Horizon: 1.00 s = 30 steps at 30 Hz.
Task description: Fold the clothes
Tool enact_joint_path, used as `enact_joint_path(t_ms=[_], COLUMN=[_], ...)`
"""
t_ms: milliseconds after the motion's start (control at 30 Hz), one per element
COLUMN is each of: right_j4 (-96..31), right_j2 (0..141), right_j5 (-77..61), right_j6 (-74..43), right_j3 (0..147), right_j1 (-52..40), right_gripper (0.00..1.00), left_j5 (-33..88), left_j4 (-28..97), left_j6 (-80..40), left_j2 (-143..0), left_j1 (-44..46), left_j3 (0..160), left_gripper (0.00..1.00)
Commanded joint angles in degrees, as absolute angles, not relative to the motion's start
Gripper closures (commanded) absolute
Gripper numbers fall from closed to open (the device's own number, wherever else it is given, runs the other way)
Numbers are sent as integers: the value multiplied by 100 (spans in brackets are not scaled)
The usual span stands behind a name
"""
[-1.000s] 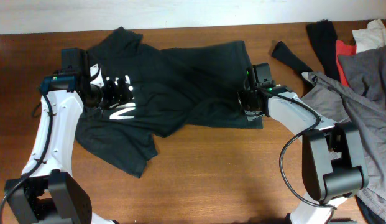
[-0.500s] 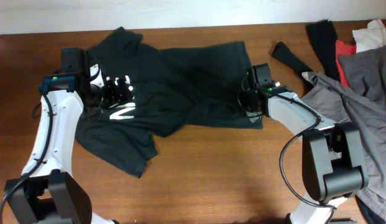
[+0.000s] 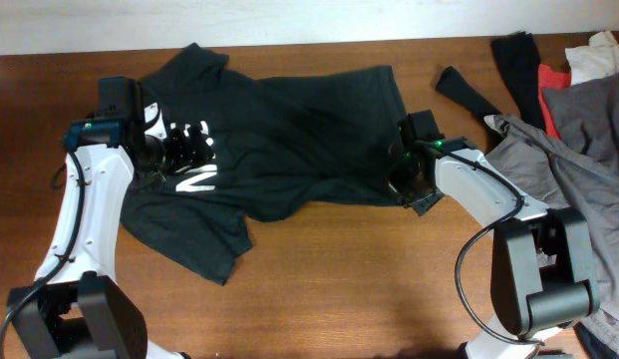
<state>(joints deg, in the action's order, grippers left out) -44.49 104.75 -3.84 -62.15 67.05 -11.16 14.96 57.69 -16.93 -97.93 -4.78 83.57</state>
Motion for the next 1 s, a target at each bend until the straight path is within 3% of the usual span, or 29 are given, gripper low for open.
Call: enact_joint_path(t_ms=[0,600,800,833,867,900,933,967], right_j4=[-4794,-6825,-7054,-7054,-7057,-7059,-7074,-7078], right_j2=[10353,10353,10353,10353,10353,10353,10353,10353], right_j5=[-163,309,305,305,281,224,163,121], right_j6=[-5924,-5572,-5315,-5159,-4991,-4812,-4628,-4501], right_j3=[6665,6663,6663,6663,6663,6663,6663,6663], right_j1=[-1162,-1162,-1168,-1166,-1166,-1166,-1166,-1166], right_gripper=[96,96,85,79,60,24,14,13], left_j5=[1498,1498,1498,1498,1498,1498,1498,1498], left_j4=[5771,5774,5774,5774,5774,5774,5774,5774], left_j6=[-1664,-1664,-1664,-1664,-1664,-1664,-1664,-1664], left_j2=[-9813,-9813,-9813,-9813,-9813,-9813,-9813,-9813], left_j1=[-464,-464,-464,-464,-464,-464,-464,-464], left_j3=[8331,8331,8331,8331,8331,8331,8331,8331], left_gripper=[1,1,1,1,1,1,1,1])
